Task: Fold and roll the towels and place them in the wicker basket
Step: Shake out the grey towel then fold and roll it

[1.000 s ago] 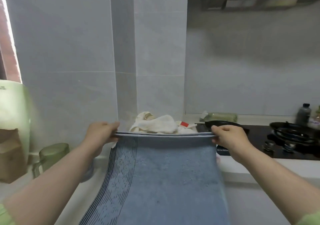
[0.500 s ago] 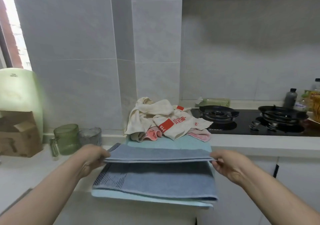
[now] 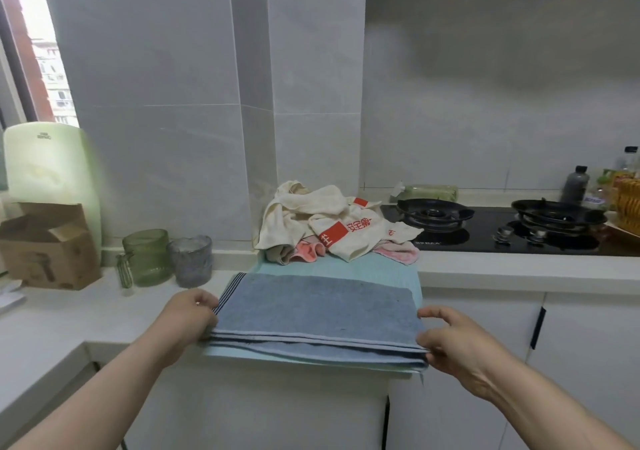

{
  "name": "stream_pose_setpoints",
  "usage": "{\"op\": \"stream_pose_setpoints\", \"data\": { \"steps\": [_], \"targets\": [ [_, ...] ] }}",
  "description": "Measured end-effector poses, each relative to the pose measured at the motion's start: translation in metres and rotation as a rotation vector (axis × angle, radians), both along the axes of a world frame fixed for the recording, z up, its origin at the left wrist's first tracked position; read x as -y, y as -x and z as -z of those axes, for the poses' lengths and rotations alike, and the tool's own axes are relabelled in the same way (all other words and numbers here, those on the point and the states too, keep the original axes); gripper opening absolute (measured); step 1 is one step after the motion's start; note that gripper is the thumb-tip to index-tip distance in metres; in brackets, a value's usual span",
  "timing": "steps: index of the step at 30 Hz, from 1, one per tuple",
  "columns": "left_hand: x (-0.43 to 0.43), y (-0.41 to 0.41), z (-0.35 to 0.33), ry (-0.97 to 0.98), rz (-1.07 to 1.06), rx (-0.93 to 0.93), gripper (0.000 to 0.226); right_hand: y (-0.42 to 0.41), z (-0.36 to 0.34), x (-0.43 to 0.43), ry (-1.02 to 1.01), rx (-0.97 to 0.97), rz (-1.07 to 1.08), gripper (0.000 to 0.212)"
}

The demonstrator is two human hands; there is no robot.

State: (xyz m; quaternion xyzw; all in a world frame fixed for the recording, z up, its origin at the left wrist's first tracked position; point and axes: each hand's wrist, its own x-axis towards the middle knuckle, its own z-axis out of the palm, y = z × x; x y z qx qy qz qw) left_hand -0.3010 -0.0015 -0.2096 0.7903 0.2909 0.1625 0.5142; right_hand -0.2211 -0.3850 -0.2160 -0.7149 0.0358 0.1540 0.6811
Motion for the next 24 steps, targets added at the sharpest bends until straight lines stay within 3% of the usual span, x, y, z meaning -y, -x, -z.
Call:
{"op": "stream_pose_setpoints", "data": {
  "steps": [3,7,12,19,24],
  "targets": [
    [-0.004,0.000,-0.002,0.226,0.007,-0.012,0.036,0.003,-0.003,0.000,-0.002,0.006,-0.060,0.035],
    [-0.011,0.003,-0.002,0.298,0.062,-0.045,0.046,0.004,-0.002,0.002,0.021,-0.018,-0.138,0.037],
    [-0.017,0.005,0.005,0.180,0.135,-0.051,0.042,0.002,0.005,0.009,0.076,0.001,-0.224,0.046],
    [-0.008,-0.001,0.008,-0.231,0.096,-0.171,0.033,0.004,0.010,0.004,0.319,0.141,-0.224,0.052],
    [-0.013,-0.012,-0.007,-0.249,0.114,-0.161,0.029,-0.017,-0.003,-0.003,0.276,0.132,-0.100,0.037]
  ]
}}
